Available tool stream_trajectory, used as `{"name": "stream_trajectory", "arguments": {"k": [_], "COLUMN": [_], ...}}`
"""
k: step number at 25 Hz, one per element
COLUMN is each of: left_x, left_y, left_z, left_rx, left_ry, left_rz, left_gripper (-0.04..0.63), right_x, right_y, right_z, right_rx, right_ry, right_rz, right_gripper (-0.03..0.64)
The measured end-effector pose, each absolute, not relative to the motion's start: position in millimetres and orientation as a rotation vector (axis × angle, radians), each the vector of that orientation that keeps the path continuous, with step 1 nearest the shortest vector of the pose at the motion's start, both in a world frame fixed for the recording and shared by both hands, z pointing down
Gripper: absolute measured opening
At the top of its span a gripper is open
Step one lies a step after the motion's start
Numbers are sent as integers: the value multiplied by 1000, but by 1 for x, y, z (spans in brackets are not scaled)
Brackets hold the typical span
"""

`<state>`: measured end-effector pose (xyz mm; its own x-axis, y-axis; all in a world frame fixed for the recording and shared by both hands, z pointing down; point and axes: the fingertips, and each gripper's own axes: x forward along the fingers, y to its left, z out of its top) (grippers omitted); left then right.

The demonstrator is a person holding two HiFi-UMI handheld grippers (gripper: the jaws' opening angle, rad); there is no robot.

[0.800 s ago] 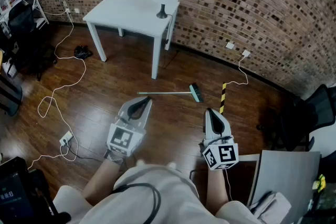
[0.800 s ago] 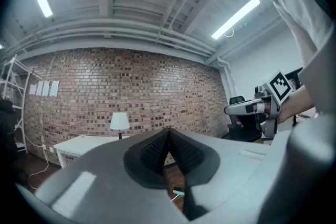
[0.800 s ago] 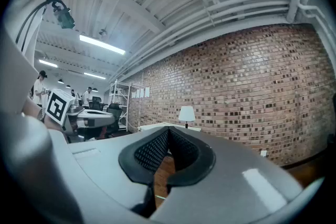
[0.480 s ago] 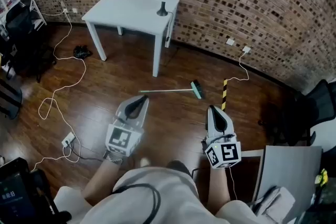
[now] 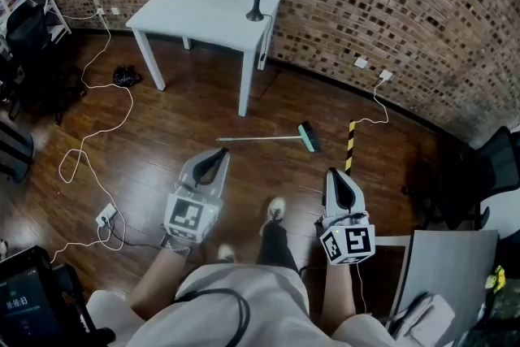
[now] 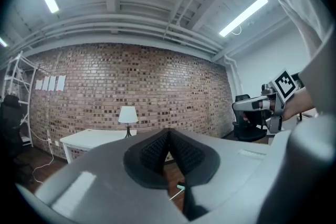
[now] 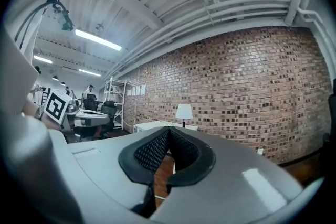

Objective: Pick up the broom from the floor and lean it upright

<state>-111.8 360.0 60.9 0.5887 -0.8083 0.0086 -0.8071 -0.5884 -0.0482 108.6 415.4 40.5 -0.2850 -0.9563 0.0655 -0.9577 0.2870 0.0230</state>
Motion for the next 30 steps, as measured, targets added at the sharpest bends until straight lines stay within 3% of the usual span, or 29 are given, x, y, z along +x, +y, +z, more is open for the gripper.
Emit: {"name": "stream_trajectory", "arguments": {"k": [24,30], "left_x": [28,33], "left_y": [124,86], "left_z": [69,80], "left_rx": [-2691,-2701], "left_ry": [1511,1551], "left_rz": [-154,-178], "left_gripper": [0,0], "right_x": [216,223], "right_y": [136,97], "right_z": [46,59], "right_rx": [1413,1388], "right_ry": [-2732,-2718], "right_rz": [54,68], "right_gripper": [14,14]}}
